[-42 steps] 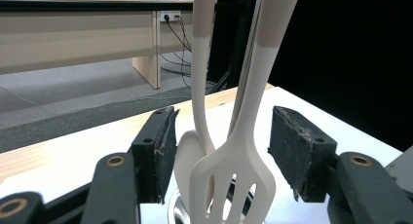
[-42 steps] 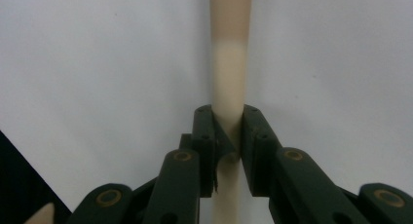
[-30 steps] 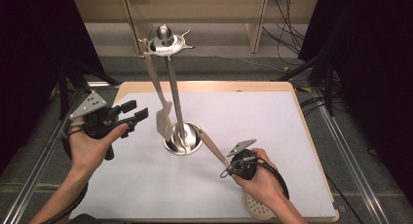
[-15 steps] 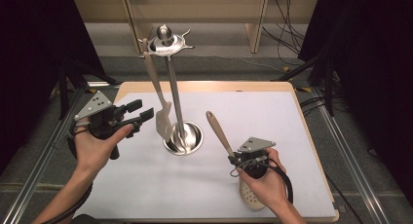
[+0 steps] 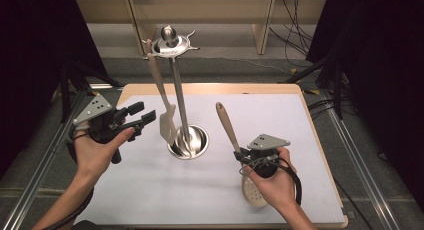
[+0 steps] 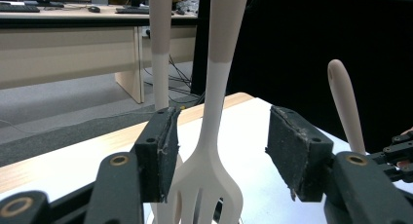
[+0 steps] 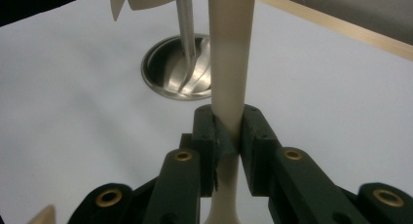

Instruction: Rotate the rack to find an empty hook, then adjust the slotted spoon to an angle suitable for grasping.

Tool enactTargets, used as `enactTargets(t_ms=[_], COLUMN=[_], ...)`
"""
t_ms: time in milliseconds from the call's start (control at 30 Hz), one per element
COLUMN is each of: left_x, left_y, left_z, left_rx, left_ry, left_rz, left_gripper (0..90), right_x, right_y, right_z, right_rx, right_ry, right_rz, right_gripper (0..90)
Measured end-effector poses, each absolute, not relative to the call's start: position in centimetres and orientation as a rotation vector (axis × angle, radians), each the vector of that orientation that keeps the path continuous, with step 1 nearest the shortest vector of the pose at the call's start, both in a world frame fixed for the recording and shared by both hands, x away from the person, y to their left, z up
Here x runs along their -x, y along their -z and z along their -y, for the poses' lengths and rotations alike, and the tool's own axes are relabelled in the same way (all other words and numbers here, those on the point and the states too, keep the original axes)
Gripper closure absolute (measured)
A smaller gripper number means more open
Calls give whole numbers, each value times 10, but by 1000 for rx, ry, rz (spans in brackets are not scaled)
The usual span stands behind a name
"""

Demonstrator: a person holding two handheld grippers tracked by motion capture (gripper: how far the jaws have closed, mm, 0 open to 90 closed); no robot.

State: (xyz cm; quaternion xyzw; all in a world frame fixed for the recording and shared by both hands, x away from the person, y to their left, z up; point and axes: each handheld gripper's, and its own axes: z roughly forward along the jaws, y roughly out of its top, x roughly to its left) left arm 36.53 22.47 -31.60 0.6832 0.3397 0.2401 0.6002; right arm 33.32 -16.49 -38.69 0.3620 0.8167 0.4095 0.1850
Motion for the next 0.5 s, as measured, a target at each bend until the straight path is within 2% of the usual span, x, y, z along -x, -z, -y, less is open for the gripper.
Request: enactTargets(t_ms=[500], left_x=[-366], left_y=[313], left_z=[-224], left_rx=[-1573], left_ry=[-554], left_rz=[-783], left_gripper=[441], right_x=[-332], right_y=[374], right_z=[167], right_rx=[-1019], right_ry=[-1192], right_rz=[-2250], right_gripper=[791])
